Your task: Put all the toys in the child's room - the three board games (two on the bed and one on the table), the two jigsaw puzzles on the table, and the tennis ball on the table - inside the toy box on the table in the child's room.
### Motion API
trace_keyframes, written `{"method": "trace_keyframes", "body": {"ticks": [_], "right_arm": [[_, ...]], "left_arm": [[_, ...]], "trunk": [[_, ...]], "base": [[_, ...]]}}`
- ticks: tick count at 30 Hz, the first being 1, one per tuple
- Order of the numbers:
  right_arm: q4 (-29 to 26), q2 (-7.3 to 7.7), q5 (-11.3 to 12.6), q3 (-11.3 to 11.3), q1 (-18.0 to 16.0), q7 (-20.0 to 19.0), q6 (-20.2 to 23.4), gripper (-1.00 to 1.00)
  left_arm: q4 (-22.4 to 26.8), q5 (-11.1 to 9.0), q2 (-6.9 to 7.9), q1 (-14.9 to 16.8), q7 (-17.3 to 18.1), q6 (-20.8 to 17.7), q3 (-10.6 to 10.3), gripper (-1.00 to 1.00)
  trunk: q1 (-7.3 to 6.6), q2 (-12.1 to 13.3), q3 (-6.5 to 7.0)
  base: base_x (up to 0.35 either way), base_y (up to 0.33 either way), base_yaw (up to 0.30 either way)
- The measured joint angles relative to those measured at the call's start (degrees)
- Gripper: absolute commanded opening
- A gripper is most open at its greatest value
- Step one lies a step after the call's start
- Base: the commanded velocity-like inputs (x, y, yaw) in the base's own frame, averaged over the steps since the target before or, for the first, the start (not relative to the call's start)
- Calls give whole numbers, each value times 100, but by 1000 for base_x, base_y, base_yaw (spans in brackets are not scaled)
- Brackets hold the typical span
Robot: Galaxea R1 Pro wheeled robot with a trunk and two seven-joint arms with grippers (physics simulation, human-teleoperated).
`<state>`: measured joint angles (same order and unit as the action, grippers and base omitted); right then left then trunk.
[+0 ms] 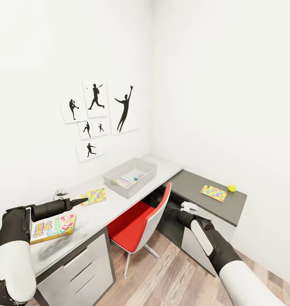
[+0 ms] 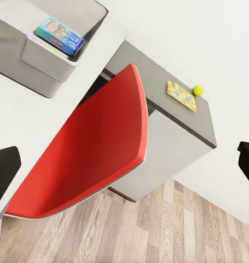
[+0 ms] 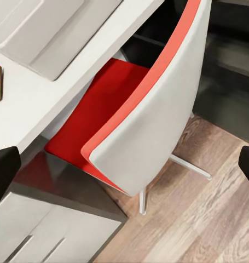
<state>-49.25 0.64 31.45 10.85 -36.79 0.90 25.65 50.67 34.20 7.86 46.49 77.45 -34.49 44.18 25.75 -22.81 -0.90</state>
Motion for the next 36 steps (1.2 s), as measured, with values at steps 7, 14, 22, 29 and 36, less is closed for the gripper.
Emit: {"method": "trace_keyframes", "body": {"ticks": [7, 14, 22, 29, 36], "right_arm": [[0, 1, 0, -1, 1, 2, 0, 100], [-2, 1, 0, -1, 0, -1, -2, 100], [-221, 7, 1, 4, 0, 0, 30, 100], [-1496, 69, 71, -6, 215, 2, 496, 100], [-2529, 67, 81, -26, 469, 18, 958, 100]], "left_arm": [[0, 0, 0, 0, 0, 1, 0, 100], [0, 0, 0, 0, 0, 2, 0, 100], [0, 0, 0, 0, -6, 8, 0, 100], [0, 0, 6, 0, -8, 10, 0, 100], [0, 0, 8, 0, -7, 11, 0, 100]], "trunk": [[0, 0, 0], [0, 0, 0], [0, 0, 0], [0, -1, 0], [0, 0, 0]], "base": [[0, 0, 1], [0, 0, 0], [0, 0, 0], [0, 0, 0], [0, 0, 0]]}}
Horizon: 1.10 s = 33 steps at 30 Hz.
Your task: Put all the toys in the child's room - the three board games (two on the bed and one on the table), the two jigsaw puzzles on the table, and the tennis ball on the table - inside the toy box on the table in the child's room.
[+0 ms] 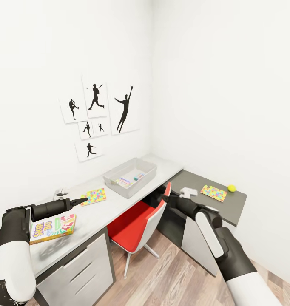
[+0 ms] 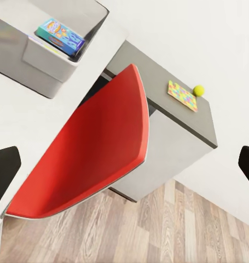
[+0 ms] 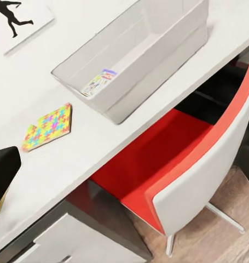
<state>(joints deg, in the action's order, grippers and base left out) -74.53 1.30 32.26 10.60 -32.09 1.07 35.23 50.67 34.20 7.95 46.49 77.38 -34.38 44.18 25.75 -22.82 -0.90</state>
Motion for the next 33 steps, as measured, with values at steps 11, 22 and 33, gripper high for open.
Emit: {"method": "trace_keyframes", "body": {"ticks": [11, 22, 33], "right_arm": [[-115, 9, 0, -11, 40, -2, 40, 100], [-109, -55, -63, -1, 40, 13, 15, 100], [-108, -67, -73, 25, 40, 25, 16, 100]], "left_arm": [[0, 0, 2, 0, 5, -7, 0, 100], [1, 0, 9, -1, 3, -2, 0, 100], [-6, 0, 29, -1, -1, -8, 2, 100]], "trunk": [[0, 0, 0], [0, 0, 0], [0, 0, 0]], "base": [[0, 0, 0], [0, 0, 34], [0, 16, 260]]}}
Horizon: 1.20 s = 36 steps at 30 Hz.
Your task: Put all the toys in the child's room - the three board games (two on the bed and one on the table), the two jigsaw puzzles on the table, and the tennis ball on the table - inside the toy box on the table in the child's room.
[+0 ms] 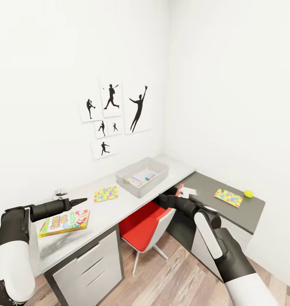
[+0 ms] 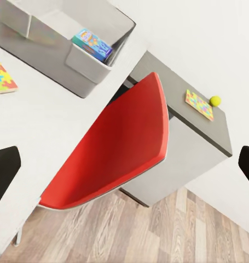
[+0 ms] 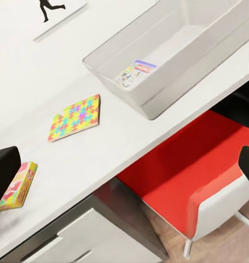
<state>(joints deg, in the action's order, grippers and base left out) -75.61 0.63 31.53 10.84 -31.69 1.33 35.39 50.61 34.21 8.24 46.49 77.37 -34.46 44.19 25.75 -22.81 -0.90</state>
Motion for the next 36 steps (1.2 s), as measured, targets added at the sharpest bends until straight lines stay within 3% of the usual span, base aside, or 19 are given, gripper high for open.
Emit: {"method": "trace_keyframes", "body": {"ticks": [30, 36], "right_arm": [[51, -10, 7, 18, 0, 10, 0, 100], [53, -15, 7, 22, 0, 10, -5, 100]], "left_arm": [[-10, 0, 11, 0, -30, 32, 6, 100], [-19, 3, 13, 0, -429, 12, 8, 100]], "trunk": [[0, 0, 0], [0, 0, 0]], "base": [[0, 6, 290], [0, 0, 290]]}}
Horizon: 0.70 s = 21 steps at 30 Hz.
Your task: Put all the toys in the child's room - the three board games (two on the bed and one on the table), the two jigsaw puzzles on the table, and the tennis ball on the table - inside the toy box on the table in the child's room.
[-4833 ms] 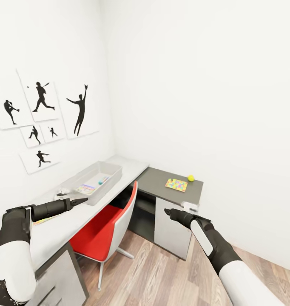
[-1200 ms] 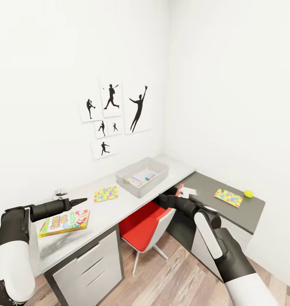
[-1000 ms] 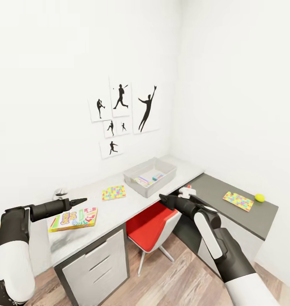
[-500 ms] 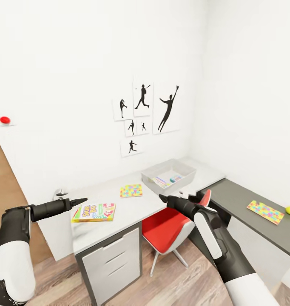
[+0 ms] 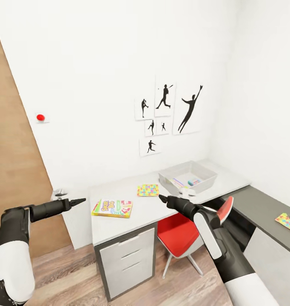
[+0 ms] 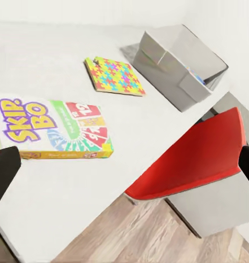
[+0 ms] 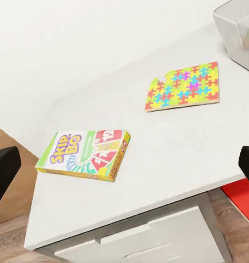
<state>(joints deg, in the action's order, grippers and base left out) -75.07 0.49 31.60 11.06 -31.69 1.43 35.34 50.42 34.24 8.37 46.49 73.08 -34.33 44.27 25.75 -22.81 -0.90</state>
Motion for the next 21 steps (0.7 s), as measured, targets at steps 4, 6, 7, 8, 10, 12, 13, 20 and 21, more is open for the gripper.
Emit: {"method": "trace_keyframes", "body": {"ticks": [4, 6, 7, 8, 10, 12, 13, 20, 21], "right_arm": [[0, -1, -2, 3, 0, 2, -3, 100], [1, -1, -1, 3, 0, 5, -3, 100], [1, -1, -1, 3, 0, 7, -3, 100], [0, -1, -1, 3, 0, 7, -3, 100], [4, -1, -1, 3, 0, 9, -3, 100], [6, -1, -1, 3, 0, 10, -3, 100], [8, -1, -1, 3, 0, 11, -3, 100], [40, -1, -2, 3, 0, 15, -3, 100], [41, -1, -2, 7, 0, 15, -3, 100]], "left_arm": [[-6, -13, -4, 0, -685, -25, 5, 100], [-16, -15, -5, 0, -1003, -32, 10, 100], [-23, -14, -6, 0, -1219, -34, 13, 100], [-31, -14, -6, 0, -1337, -36, 14, 100], [-98, -12, -6, 1, -1802, -40, 20, 100], [-223, -15, -6, 0, -2191, -43, 25, 100], [-284, -19, -7, 1, -2333, -43, 26, 100], [-1002, -73, 1, 8, -3912, 4, 11, 100], [-1049, -74, 2, 9, -4059, 14, 5, 100]], "trunk": [[0, 0, 0], [0, 0, 0], [0, 0, 0], [0, 0, 0], [0, 0, 0], [0, 0, 0], [0, 0, 0], [0, 0, 0], [0, 0, 0]], "base": [[0, 0, 290], [0, 0, 290], [0, 0, 290], [0, 0, 290], [0, 0, 290], [0, 0, 290], [0, 0, 290], [0, 0, 290], [0, 0, 290]]}}
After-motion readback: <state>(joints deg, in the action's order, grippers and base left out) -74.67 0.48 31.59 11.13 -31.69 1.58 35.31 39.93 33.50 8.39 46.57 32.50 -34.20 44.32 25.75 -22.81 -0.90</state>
